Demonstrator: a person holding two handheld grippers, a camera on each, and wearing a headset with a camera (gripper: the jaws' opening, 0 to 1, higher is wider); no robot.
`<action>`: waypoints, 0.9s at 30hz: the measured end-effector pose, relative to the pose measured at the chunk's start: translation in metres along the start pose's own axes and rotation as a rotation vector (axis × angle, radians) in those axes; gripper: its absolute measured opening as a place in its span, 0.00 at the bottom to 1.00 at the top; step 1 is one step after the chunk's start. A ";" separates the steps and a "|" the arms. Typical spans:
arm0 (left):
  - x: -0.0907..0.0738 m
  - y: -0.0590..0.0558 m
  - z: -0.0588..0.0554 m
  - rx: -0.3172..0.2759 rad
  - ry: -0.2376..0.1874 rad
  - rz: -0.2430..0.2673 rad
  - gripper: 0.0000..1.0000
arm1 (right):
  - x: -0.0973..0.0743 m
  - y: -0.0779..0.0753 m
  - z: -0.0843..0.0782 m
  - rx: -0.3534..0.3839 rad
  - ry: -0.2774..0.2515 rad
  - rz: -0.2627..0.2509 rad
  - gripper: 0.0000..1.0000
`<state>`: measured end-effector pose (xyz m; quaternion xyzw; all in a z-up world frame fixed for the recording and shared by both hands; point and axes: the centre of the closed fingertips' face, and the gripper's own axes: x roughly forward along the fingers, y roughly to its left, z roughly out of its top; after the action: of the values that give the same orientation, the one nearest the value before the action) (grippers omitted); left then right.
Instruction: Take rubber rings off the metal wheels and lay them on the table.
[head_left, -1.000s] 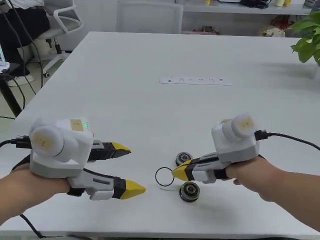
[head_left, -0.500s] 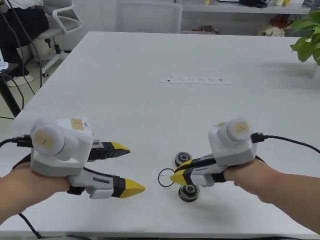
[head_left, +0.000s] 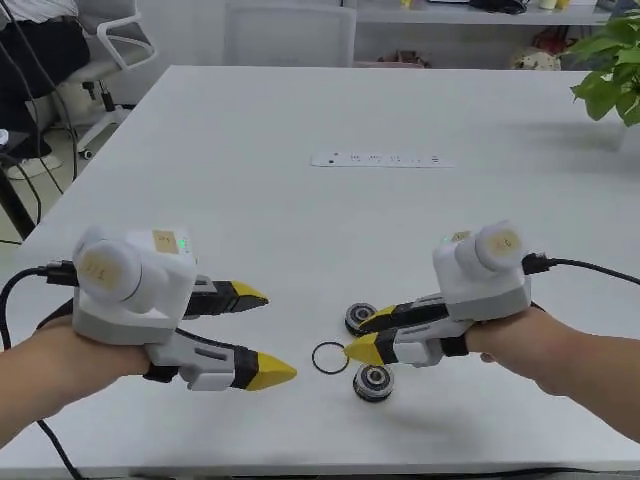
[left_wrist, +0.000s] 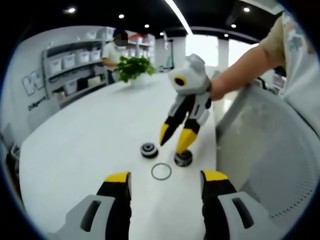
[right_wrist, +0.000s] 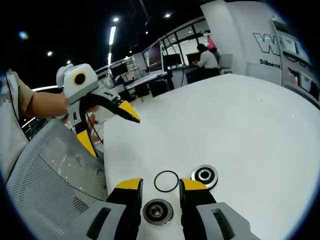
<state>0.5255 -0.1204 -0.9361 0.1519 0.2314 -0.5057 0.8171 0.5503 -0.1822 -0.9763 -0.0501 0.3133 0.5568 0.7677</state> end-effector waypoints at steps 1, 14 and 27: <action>0.002 -0.001 0.001 0.001 0.001 -0.006 0.56 | -0.002 0.000 0.000 -0.002 -0.002 0.001 0.28; 0.029 -0.012 0.008 0.017 0.026 -0.064 0.55 | -0.026 -0.004 -0.019 -0.044 0.029 -0.002 0.31; 0.059 -0.022 0.004 0.020 0.065 -0.124 0.51 | -0.027 -0.001 -0.042 -0.064 0.075 0.031 0.32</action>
<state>0.5290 -0.1768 -0.9642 0.1620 0.2617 -0.5524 0.7747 0.5282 -0.2224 -0.9955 -0.0905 0.3246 0.5760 0.7448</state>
